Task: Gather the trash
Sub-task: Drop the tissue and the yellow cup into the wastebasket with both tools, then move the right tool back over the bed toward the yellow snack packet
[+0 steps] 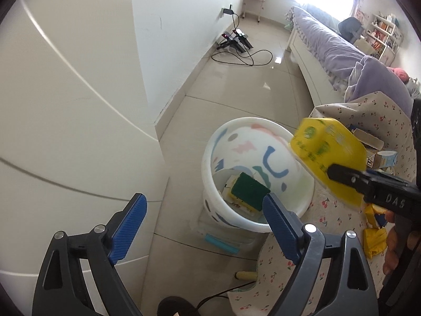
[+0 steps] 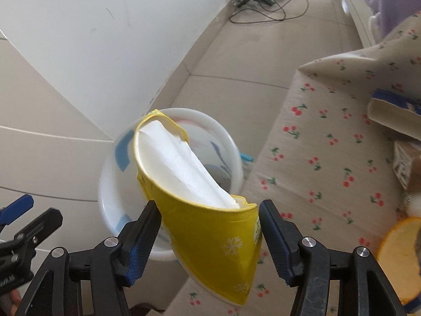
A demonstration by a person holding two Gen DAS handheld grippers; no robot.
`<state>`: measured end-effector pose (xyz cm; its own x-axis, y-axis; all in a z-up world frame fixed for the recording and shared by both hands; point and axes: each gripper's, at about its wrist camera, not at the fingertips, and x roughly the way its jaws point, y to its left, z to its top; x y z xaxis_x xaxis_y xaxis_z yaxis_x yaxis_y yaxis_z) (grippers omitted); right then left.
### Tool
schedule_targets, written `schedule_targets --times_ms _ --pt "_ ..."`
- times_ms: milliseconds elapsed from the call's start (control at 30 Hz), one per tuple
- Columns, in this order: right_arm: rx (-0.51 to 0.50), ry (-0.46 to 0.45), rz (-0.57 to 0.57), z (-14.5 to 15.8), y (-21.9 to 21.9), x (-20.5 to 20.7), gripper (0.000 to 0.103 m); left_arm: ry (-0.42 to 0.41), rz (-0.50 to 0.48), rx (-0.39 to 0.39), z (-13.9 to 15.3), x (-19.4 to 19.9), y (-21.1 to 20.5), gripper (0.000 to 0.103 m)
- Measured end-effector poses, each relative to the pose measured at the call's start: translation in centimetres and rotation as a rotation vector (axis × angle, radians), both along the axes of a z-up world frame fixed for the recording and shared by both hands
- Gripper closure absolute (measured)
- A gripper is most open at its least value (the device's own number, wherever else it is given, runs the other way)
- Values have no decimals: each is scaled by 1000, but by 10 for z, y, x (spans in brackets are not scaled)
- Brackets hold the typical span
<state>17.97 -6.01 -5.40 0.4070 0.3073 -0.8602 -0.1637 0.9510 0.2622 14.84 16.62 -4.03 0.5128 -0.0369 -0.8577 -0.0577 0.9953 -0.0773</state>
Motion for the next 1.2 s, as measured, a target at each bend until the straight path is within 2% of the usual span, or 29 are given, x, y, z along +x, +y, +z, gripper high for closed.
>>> schedule_targets --times_ms 67,133,200,567,633,733,967,1200 --pt "43 -28 9 2 3 1 31 0 4 1 0 -1 2 11" --pt "100 -51 8 5 2 1 13 0 8 -2 1 -3 4 9" --pt "115 -69 -6 10 2 1 7 -3 12 -2 2 -3 6 7" --pt "33 -88 -2 19 3 -9 6 -18 10 9 7 -9 2 3" --pt "17 -94 -4 21 0 -12 0 -21 5 16 8 -9 0 1" --pt "-3 -112 -3 26 -5 -19 0 -27 -3 29 8 -10 -4 0" --pt "-80 -114 -18 33 -31 -41 0 -35 -61 41 9 -18 -28 0" --pt "-117 -109 -36 38 -76 -73 0 -24 -129 -16 11 -27 -57 0"
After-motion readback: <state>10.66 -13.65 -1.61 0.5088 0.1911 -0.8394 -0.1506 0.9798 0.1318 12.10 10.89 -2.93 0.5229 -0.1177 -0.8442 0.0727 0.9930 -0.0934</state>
